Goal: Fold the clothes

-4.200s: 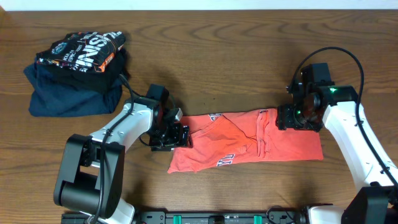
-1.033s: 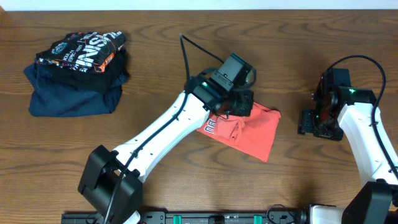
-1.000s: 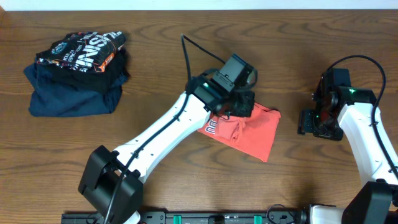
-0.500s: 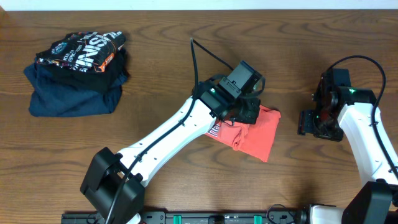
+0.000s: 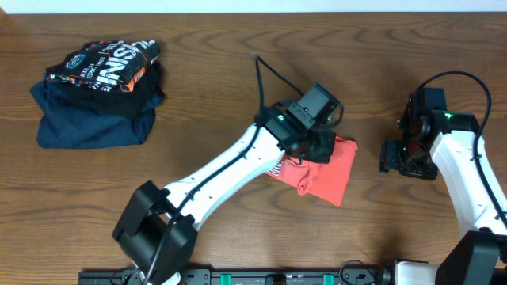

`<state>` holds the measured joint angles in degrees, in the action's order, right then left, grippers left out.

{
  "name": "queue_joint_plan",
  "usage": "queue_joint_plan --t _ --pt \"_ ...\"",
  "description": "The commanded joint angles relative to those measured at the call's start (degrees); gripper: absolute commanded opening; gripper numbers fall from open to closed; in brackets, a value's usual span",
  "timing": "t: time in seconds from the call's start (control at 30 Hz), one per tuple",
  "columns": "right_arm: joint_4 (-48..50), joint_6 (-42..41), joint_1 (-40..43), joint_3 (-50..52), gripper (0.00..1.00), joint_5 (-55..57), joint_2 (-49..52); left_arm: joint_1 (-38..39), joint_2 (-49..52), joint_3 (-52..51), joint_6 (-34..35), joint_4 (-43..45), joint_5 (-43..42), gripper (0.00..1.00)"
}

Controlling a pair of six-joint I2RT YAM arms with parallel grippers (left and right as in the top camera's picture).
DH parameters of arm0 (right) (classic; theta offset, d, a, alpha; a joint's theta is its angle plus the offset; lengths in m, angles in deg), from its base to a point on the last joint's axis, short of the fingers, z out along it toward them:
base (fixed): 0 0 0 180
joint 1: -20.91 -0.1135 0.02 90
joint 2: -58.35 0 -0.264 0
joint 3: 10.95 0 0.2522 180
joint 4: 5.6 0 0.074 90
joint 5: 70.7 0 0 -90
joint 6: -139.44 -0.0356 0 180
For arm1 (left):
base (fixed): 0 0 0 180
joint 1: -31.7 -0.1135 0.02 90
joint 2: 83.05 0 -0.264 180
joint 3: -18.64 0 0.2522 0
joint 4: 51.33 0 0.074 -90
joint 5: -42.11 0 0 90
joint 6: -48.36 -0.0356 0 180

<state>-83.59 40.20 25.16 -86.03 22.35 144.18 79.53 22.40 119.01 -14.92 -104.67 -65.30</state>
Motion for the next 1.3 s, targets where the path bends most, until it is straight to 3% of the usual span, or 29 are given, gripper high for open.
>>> queue_joint_plan --t 0.0,0.13,0.33,0.43,0.53,0.67,0.9,1.03,1.27 --pt "-0.09 -1.05 0.72 0.37 0.69 0.59 -0.31 1.77 0.92 0.52 -0.59 0.90 0.50 0.56" --pt "-0.13 -1.01 0.70 0.37 0.69 0.57 -0.31 1.64 -0.37 0.74 -6.51 0.20 0.52 0.67" --pt "1.29 3.37 0.52 0.35 0.68 -4.79 -0.31 -5.88 -8.33 0.79 -10.80 -5.57 3.76 0.68" --pt "2.78 7.63 0.13 -0.26 0.69 -12.04 -0.31 -12.13 -11.61 0.79 -10.80 -7.06 8.15 0.68" --pt "4.28 12.44 -1.09 -1.66 0.70 -23.82 -0.42 -18.36 -11.87 0.79 -10.78 -6.64 8.24 0.68" --pt "6.95 13.81 -4.09 -2.78 0.72 -31.17 -1.07 -24.74 -9.46 0.72 -10.12 -6.64 7.37 0.68" --pt "13.14 12.76 -12.02 -2.75 0.76 -31.30 -1.20 -28.81 -1.88 0.72 -10.14 -6.67 1.99 0.68" --pt "13.88 7.32 -15.76 -2.73 0.78 -22.77 -1.18 -28.74 1.14 0.72 -10.12 -6.71 1.46 0.68" --pt "15.37 4.48 -17.81 -2.73 0.60 -19.71 -1.18 -28.76 1.62 0.72 -10.16 -6.93 1.40 0.68"
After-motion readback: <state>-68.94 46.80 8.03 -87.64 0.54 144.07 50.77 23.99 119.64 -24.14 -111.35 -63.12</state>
